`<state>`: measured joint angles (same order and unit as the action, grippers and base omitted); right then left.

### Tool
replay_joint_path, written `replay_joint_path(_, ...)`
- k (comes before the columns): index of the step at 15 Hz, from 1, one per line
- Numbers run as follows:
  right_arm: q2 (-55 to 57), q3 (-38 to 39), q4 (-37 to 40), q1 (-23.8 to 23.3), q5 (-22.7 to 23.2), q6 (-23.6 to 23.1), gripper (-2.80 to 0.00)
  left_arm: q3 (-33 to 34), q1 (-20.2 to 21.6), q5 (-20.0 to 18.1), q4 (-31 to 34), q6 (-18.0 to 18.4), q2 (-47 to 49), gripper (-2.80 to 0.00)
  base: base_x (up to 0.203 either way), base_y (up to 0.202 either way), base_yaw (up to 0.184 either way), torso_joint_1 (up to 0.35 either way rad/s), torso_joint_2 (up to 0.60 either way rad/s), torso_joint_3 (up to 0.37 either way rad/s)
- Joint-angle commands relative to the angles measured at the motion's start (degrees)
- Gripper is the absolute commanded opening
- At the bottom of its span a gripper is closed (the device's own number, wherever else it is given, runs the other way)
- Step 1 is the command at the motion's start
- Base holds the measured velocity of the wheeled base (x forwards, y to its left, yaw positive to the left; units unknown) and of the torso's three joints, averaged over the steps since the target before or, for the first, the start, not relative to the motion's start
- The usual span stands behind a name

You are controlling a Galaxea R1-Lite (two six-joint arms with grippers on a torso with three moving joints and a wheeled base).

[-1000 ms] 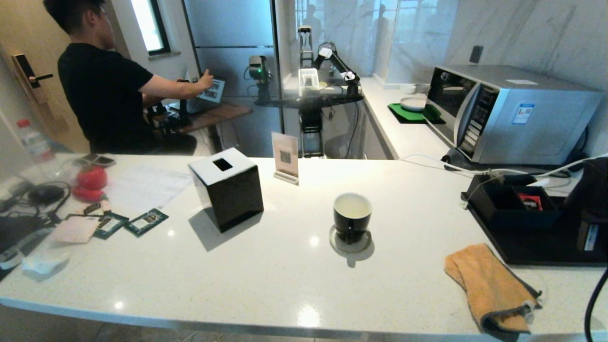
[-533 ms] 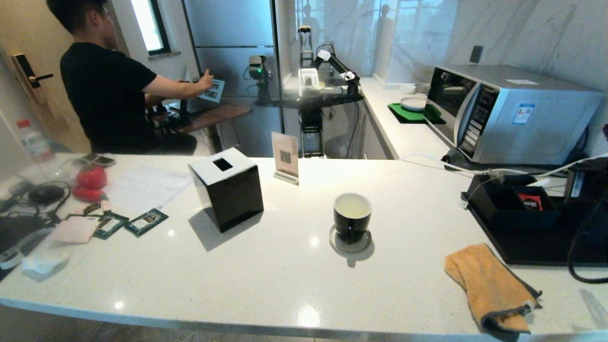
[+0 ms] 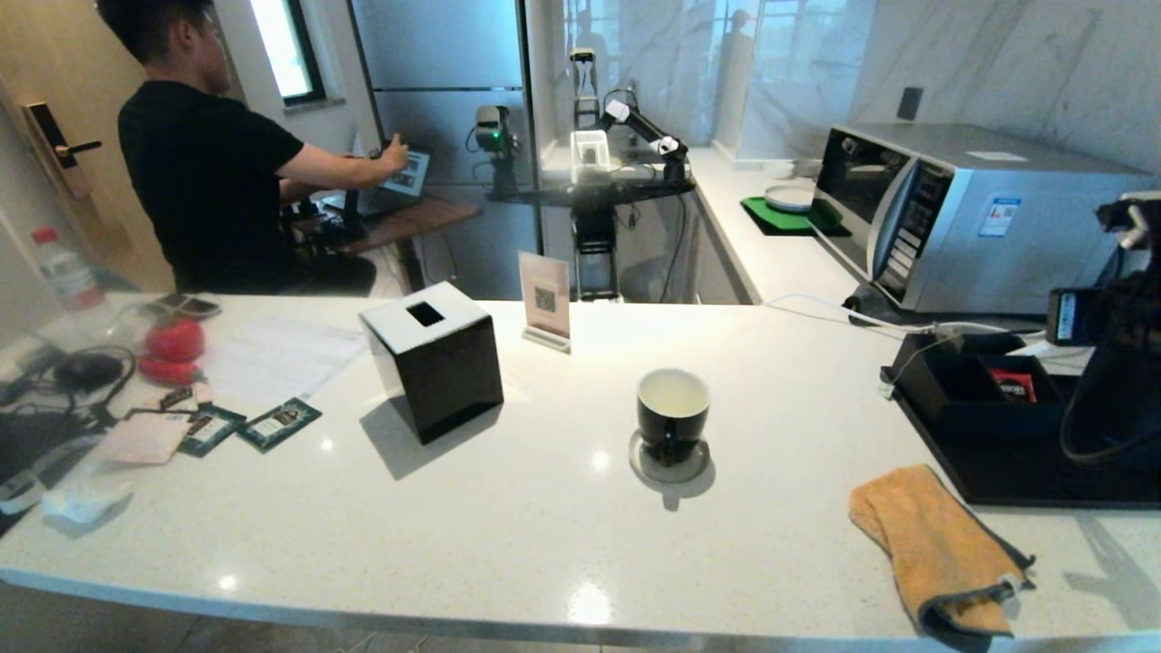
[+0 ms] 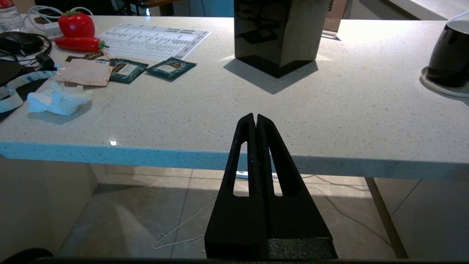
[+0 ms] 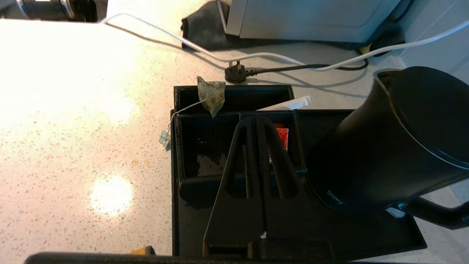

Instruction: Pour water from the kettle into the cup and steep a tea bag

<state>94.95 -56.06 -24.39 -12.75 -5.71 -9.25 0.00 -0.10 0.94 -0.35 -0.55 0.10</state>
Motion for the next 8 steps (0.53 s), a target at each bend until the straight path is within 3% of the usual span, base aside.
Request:
replay_joint_path(1,2.9,-4.4,3.6,0.0,0.0,0.0,-2.80,0.0,0.0,0.0,0.0,0.0,0.0,-2.80,0.000,0.000,0.000,0.000,0.00,0.000)
replay_joint_path(8,13.1,-23.9,19.6,-0.1,0.0,0.2,-2.80,0.0,0.0,0.0,0.0,0.0,0.0,-2.80,0.000,0.000,0.000,0.000,0.00,0.000)
